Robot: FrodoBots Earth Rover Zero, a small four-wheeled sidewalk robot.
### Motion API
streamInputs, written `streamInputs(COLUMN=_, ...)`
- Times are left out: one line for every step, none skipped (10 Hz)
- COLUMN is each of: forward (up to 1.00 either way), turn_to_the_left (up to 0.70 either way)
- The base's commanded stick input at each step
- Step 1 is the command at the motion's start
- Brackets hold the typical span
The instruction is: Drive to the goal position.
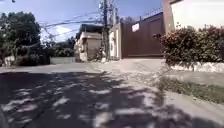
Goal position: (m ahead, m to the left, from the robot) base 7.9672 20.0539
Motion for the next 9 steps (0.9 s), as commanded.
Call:
streamInputs(forward=1.0, turn_to_the_left=0.09)
streamInputs(forward=1.0, turn_to_the_left=0.09)
streamInputs(forward=1.0, turn_to_the_left=0.49)
streamInputs(forward=1.0, turn_to_the_left=0.49)
streamInputs(forward=1.0, turn_to_the_left=0.49)
streamInputs(forward=1.0, turn_to_the_left=0.49)
streamInputs(forward=1.0, turn_to_the_left=0.49)
streamInputs(forward=1.0, turn_to_the_left=0.25)
streamInputs(forward=1.0, turn_to_the_left=0.09)
